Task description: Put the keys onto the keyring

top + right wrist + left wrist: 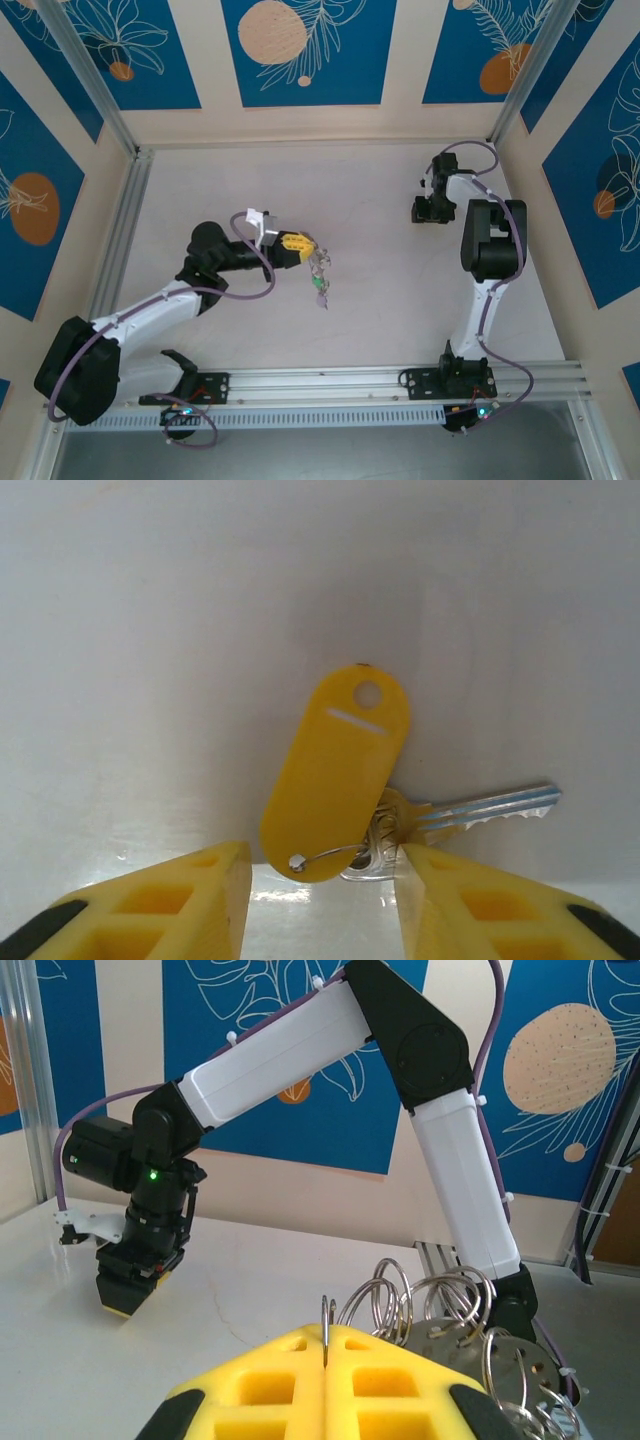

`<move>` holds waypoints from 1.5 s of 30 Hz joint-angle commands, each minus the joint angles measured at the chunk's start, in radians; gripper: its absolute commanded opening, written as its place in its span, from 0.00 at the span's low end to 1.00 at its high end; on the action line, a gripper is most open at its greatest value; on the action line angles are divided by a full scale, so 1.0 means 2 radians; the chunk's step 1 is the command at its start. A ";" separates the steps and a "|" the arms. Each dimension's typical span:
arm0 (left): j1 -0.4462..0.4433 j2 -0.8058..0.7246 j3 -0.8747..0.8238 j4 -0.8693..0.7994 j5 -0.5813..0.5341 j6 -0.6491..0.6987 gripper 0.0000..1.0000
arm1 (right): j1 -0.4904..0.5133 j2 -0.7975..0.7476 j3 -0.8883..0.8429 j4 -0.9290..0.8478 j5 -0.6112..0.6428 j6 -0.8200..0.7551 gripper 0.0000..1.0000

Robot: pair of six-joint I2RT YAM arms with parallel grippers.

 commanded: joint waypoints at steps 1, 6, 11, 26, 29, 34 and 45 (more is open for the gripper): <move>0.007 -0.015 -0.004 0.044 0.013 -0.014 0.00 | 0.007 0.023 0.015 -0.013 0.022 -0.009 0.35; 0.009 -0.016 -0.005 0.049 0.013 -0.020 0.00 | 0.014 0.025 0.020 -0.016 0.045 -0.015 0.29; 0.010 -0.016 -0.005 0.054 0.013 -0.025 0.00 | 0.026 0.017 0.020 -0.019 0.061 -0.020 0.13; 0.010 -0.023 -0.006 0.057 0.013 -0.038 0.00 | 0.069 -0.056 -0.029 -0.008 -0.002 -0.008 0.00; 0.010 -0.027 -0.007 0.052 0.006 -0.040 0.00 | 0.073 -0.108 -0.063 0.000 -0.030 0.001 0.00; 0.010 -0.032 -0.011 0.037 -0.011 -0.039 0.00 | 0.043 -0.159 -0.074 0.003 -0.068 0.022 0.03; 0.010 -0.045 -0.018 0.019 -0.020 -0.034 0.00 | 0.067 -0.128 -0.037 0.014 -0.133 0.022 0.00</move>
